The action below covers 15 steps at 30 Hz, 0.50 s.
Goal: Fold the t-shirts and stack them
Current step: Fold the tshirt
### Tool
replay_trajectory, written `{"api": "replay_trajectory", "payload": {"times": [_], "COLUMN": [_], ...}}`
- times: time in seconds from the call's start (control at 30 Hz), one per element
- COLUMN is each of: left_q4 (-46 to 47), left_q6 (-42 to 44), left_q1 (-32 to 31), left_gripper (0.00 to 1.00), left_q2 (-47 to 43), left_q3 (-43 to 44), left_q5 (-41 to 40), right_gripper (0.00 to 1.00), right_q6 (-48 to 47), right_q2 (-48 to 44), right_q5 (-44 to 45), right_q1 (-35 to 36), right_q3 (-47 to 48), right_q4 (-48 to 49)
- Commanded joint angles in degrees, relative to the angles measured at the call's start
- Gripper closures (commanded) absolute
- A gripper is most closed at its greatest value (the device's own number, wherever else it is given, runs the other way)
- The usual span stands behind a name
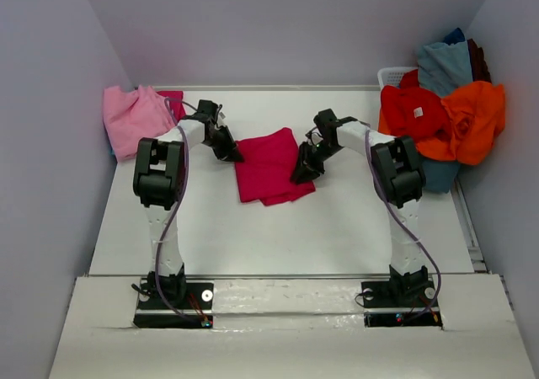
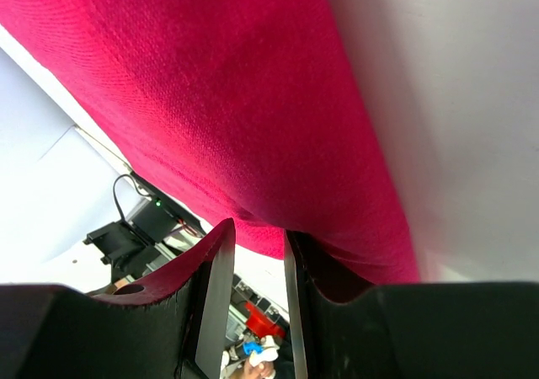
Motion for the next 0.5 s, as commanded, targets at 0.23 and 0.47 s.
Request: {"api": "replay_trajectory", "payload": {"times": [0.23,0.47], "left_q4": [-1.3,0.2], "left_q6": [3.0,2.8], "left_q1": [0.6,3.4], "left_gripper": [0.79,0.63], "left_q2": [-5.5,-10.7], "left_q3": [0.1,-4.2], "left_q5": [-5.0,-5.0], "right_gripper": [0.64,0.64], "right_q6": [-2.1,-2.4], "right_q2": [1.2,0.9], "right_q5": [2.0,2.0], "right_q1": [-0.2,-0.2], "right_q3": [1.9,2.3], "right_q4": [-0.4,-0.8]}}
